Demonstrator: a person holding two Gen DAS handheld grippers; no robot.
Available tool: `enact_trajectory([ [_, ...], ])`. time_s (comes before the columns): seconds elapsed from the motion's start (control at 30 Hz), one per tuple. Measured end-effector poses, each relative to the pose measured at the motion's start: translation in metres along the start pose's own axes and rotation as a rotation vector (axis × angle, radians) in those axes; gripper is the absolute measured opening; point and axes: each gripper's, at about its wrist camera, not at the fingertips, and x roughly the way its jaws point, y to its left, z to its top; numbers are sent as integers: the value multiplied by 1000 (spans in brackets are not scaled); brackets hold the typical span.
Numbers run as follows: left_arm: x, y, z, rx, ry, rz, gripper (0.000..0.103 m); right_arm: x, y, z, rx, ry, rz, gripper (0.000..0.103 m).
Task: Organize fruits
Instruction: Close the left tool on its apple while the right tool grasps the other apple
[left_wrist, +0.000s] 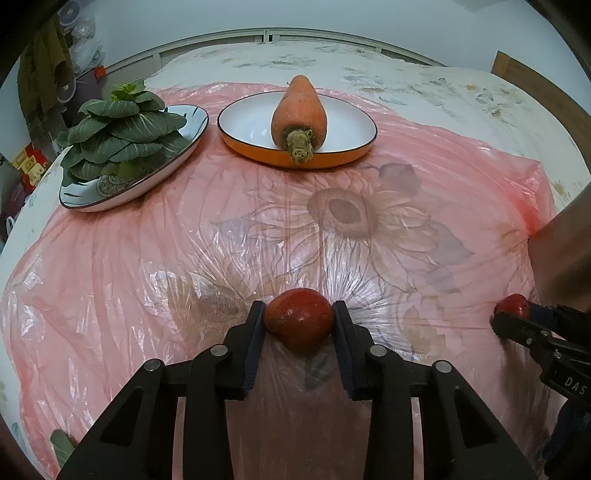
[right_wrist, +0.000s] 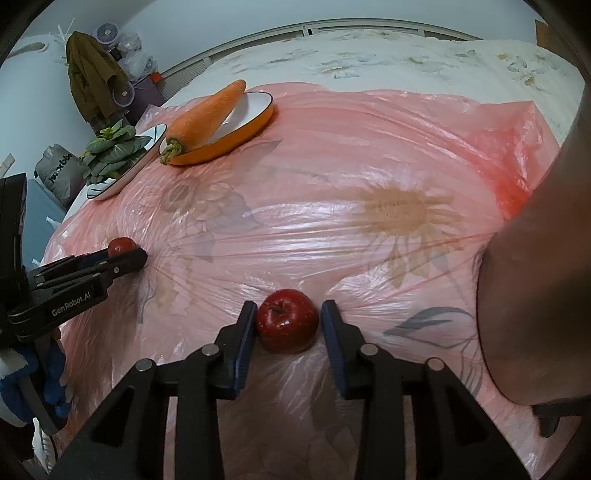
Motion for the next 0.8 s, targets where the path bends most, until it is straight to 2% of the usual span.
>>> enact_trajectory([
  [0.27, -8, 0, 0, 6, -10, -1, 31, -3, 2, 0, -14, 4, -10, 13],
  [0.8, -28, 3, -1, 16, -35, 8, 31, -13, 19, -6, -32, 1, -4, 13],
])
